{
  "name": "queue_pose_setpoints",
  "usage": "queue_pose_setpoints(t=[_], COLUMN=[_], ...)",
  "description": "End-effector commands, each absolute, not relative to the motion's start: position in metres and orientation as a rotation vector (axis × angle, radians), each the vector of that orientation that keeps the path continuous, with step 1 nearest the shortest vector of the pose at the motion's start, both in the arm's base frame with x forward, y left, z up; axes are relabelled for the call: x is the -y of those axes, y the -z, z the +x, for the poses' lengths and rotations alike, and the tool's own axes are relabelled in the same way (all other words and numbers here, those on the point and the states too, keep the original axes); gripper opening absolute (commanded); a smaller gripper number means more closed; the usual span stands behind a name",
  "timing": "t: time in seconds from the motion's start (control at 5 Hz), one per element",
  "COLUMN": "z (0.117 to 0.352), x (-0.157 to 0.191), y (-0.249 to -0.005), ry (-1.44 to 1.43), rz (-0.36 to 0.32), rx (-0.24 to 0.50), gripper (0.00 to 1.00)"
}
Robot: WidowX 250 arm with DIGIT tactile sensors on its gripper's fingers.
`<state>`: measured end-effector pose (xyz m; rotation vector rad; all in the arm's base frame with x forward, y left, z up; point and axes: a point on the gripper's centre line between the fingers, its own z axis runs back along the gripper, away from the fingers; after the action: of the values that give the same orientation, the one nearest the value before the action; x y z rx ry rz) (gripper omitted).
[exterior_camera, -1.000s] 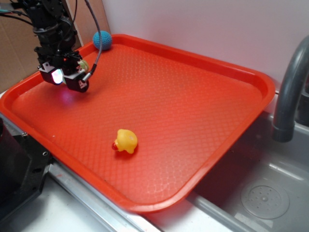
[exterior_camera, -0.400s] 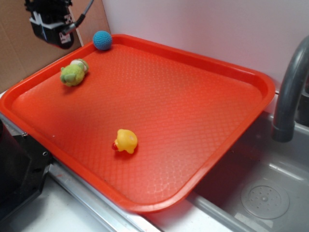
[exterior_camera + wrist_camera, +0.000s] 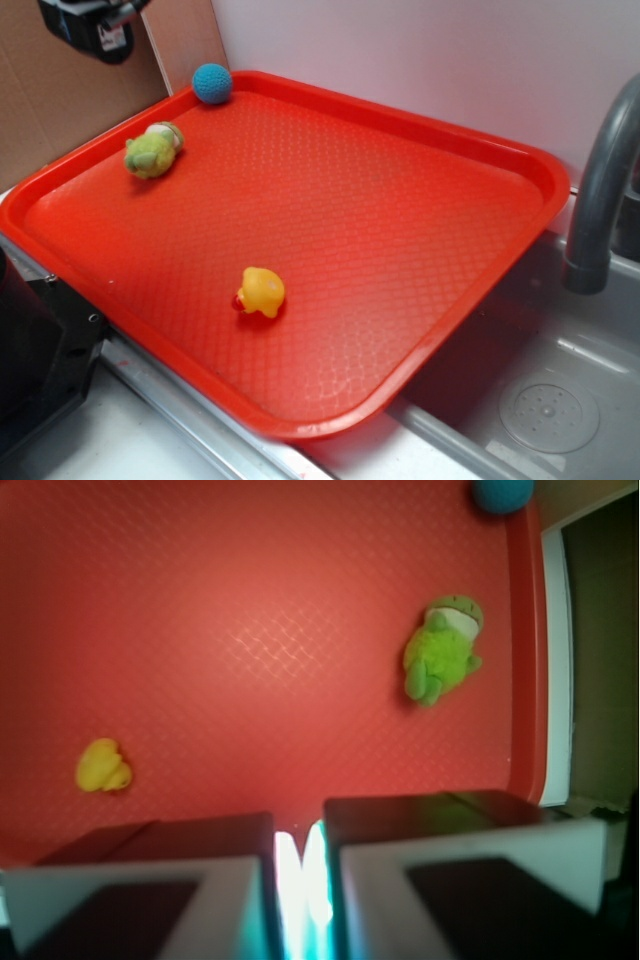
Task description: Grab the green animal.
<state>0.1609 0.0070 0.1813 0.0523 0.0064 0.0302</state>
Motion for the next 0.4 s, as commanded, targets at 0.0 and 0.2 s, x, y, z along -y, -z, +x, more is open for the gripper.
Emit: queue_pose_setpoints(t=[0.0,0.2], z=[0.181,0.214], x=[-0.061,-0.085], y=[-0.154,-0.123], ry=[-0.015,0.135], rz=[-0.005,0.037], rx=[0.119,0.114], gripper=[1.00,1.00])
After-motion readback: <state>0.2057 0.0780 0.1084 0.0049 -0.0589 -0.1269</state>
